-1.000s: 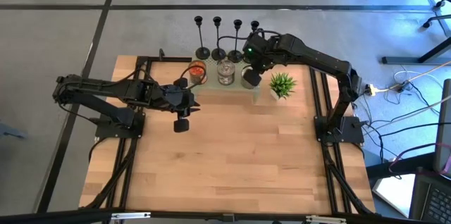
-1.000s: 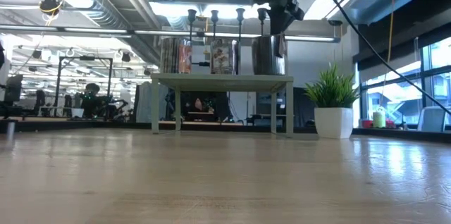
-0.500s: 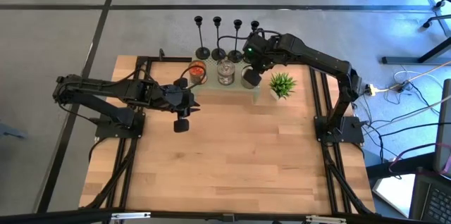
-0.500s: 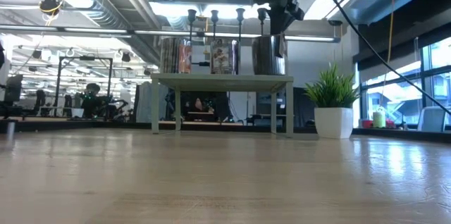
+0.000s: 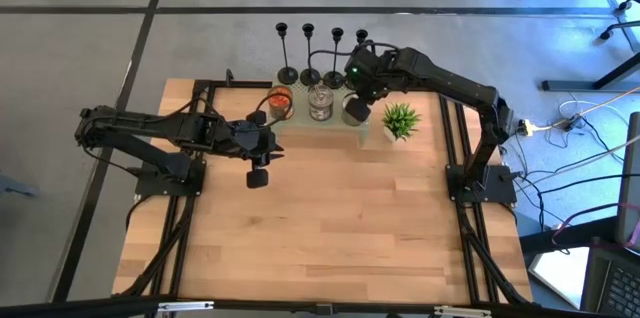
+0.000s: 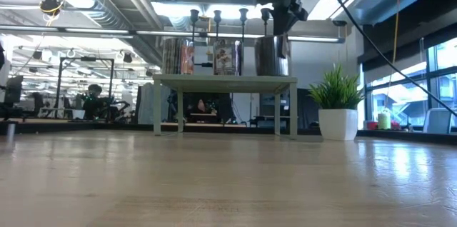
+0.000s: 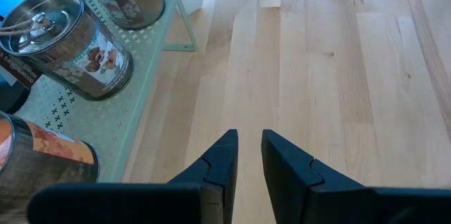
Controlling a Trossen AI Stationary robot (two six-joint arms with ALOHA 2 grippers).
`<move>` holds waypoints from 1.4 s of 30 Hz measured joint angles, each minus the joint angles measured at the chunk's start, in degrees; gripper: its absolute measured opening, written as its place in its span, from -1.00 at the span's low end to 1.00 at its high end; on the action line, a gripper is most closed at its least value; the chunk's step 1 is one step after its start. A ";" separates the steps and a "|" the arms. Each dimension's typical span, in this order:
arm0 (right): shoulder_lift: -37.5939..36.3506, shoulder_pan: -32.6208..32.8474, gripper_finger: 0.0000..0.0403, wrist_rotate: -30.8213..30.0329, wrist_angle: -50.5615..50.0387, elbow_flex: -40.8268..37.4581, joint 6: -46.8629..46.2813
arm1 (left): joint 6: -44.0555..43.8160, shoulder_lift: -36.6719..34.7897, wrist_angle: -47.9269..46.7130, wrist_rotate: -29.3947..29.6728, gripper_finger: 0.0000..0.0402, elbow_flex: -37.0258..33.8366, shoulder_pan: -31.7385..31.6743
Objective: Pick & Place candle stick holders
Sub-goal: Put the candle on the shelf aligned with the other candles, then return to Home Position
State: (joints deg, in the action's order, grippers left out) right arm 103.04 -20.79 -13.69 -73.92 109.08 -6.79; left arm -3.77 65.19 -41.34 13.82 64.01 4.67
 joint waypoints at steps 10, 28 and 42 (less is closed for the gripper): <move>0.00 -1.11 -0.93 3.08 0.79 0.00 0.21 | 0.00 0.00 0.00 0.00 -0.70 0.00 0.00; -0.48 -0.43 -0.72 7.76 -0.11 1.46 -2.31 | 0.00 0.00 0.02 0.00 -0.70 -0.02 0.00; -9.16 10.21 -0.82 10.83 -8.94 6.51 -6.63 | 0.00 0.00 0.00 0.00 -0.70 -0.02 0.00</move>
State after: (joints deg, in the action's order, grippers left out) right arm 93.88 -10.58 -2.86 -82.86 115.59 -13.41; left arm -3.77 65.19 -41.34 13.82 63.99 4.67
